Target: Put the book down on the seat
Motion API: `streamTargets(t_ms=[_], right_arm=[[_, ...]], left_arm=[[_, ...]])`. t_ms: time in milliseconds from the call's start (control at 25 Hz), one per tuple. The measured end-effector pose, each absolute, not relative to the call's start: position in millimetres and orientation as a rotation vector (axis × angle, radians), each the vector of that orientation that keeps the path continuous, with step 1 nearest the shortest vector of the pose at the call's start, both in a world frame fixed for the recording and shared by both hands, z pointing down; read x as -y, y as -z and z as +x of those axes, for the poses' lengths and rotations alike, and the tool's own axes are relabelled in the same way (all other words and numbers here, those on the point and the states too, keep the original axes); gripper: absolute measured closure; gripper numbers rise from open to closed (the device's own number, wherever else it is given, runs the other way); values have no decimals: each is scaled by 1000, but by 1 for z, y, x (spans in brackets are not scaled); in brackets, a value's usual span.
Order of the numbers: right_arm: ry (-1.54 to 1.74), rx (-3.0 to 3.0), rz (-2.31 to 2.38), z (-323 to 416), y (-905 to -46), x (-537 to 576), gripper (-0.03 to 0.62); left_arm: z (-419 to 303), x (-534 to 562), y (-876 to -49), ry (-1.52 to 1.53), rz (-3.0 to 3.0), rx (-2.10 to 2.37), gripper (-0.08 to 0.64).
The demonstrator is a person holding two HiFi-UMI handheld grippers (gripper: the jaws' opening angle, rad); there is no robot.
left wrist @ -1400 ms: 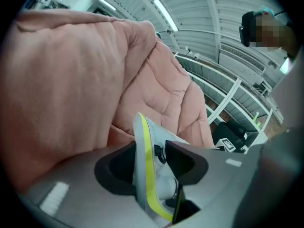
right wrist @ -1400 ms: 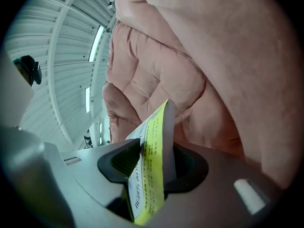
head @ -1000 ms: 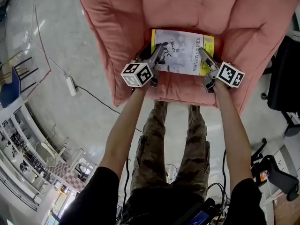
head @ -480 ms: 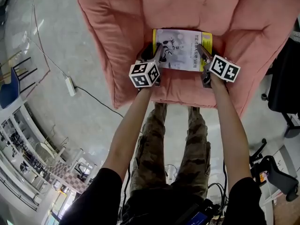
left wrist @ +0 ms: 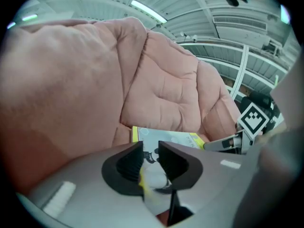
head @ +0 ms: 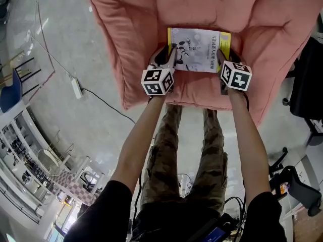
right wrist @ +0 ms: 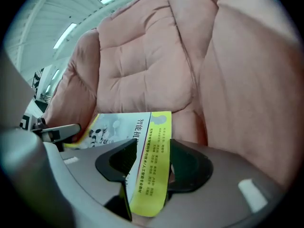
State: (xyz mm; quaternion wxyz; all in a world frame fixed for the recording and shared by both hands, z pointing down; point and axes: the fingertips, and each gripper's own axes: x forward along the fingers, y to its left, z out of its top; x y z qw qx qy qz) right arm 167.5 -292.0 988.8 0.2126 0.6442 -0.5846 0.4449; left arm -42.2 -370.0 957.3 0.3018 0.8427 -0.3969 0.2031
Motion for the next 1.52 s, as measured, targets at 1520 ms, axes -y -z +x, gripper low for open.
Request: streamTargets(t_ms=[1520], right_arm=[[-880, 1910, 1720, 92, -861, 259, 580]], left_arm=[[4, 308, -840, -556, 2495, 1073, 565]])
